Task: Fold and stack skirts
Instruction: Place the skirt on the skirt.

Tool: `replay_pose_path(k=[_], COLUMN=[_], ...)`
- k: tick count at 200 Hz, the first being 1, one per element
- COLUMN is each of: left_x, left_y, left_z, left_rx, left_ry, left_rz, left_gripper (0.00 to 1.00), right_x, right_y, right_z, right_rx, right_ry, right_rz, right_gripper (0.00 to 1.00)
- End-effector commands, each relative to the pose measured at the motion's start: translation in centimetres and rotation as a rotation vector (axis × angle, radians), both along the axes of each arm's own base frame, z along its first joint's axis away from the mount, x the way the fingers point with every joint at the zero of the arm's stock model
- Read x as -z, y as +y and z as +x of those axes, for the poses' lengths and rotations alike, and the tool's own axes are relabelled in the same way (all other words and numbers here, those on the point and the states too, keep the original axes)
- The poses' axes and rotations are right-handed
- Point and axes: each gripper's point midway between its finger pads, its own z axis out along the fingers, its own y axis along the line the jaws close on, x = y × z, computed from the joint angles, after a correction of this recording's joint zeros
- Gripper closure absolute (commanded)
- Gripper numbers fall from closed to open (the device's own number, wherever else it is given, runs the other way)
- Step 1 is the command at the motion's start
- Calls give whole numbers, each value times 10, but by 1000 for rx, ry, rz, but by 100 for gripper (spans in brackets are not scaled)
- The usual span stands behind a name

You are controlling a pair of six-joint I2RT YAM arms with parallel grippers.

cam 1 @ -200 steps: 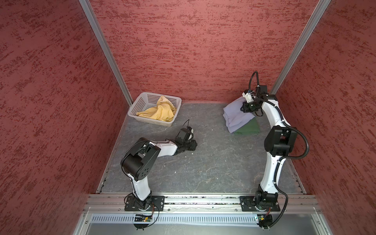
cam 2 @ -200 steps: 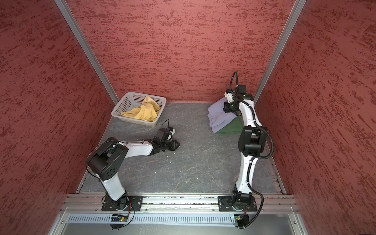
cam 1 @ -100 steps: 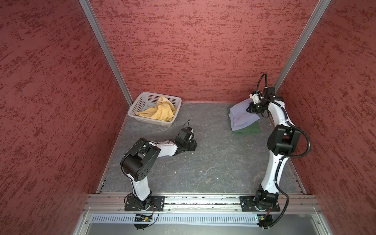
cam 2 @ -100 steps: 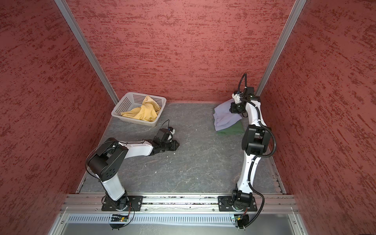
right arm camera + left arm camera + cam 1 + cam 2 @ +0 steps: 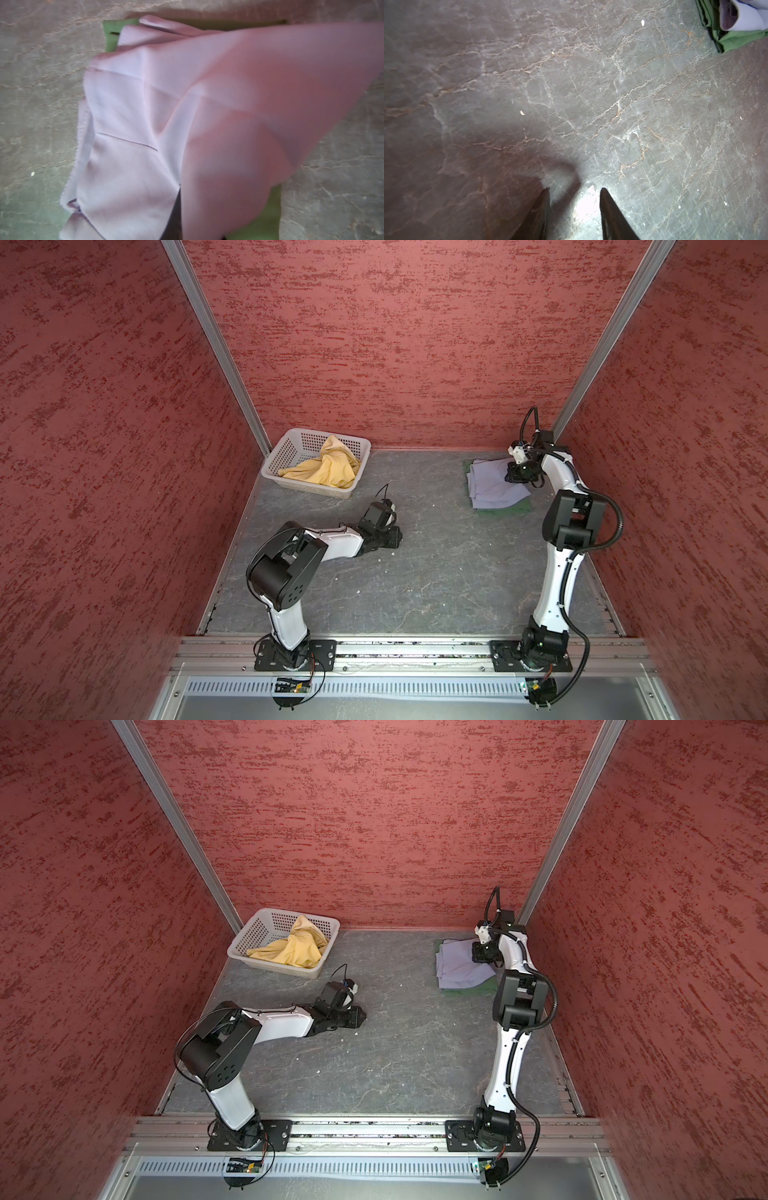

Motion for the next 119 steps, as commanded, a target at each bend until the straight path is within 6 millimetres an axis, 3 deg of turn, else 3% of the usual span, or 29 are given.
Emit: replay_pose_path(k=[1,18,41,74,100,119], left_x=[20,18,15,10,8,9], left_y=[12,12,11,9,9,8], left_z=[-19,-17,-16,-14,-13,-13], left_rx=[5,7,10,13,11,12], left_ry=[88,82,76,63,50,47], left_rz=[78,78,79,71,63,60], left_gripper=[59,59,59,59,59,59], right_x=[-1,-2,-17,-60,-87,-101], right_y=[-17,-21,-19,-28,-38,-28], right_z=[10,11,12,16,15,11], right_rx=[11,25,43,111,187,182], right_ry=[-32,-36,-64,-158,-203,-225], right_rz=[-79,-91,-62,-82,-109,-49], right_gripper=[65,41,25,11,9,10])
